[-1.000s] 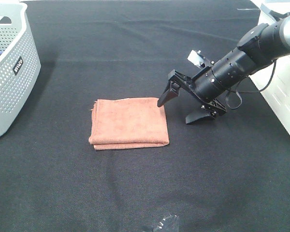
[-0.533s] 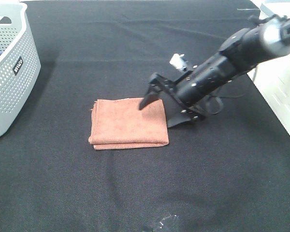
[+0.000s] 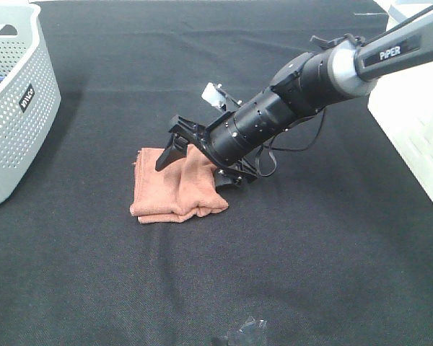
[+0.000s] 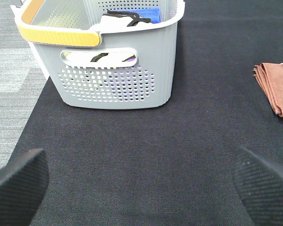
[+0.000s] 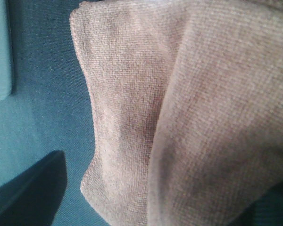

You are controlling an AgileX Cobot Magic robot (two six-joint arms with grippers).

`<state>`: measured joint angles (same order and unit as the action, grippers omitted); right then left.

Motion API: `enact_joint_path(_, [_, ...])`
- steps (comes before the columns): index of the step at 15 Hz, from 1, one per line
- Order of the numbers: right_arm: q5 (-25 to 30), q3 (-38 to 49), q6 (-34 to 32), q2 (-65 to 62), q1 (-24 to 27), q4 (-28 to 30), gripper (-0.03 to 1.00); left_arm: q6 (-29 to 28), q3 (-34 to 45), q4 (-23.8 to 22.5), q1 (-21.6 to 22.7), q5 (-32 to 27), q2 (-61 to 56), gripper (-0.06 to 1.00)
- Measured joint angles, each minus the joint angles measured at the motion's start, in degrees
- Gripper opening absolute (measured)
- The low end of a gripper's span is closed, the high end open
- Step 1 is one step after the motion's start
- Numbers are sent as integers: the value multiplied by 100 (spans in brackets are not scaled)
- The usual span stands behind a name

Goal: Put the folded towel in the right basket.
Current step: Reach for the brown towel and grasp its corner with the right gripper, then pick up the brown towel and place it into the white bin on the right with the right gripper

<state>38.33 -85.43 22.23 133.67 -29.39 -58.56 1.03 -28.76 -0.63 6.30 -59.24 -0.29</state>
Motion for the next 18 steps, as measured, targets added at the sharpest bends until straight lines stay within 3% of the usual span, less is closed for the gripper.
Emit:
enact_joint_path(2, [-86,0,0,40,0,52,66,0,0,0,0,0,0,99])
enact_joint_path(5, [-166,6,-17,120,0,86,27,0,0,0,0,0,0,99])
enact_joint_path(6, [-172,6,-23,132,0,103,22,0,0,0,0,0,0,99])
enact_joint_path(11, [-109,6,-23,86,-6,206,22,0,0,0,0,0,0,99])
enact_joint_path(16, [516,-57,-80,-848,-11,1077,22,0,0,0,0,0,0,99])
enact_joint_path(18, [659,-57,-115,-1564,201,1278,22,0,0,0,0,0,0,99])
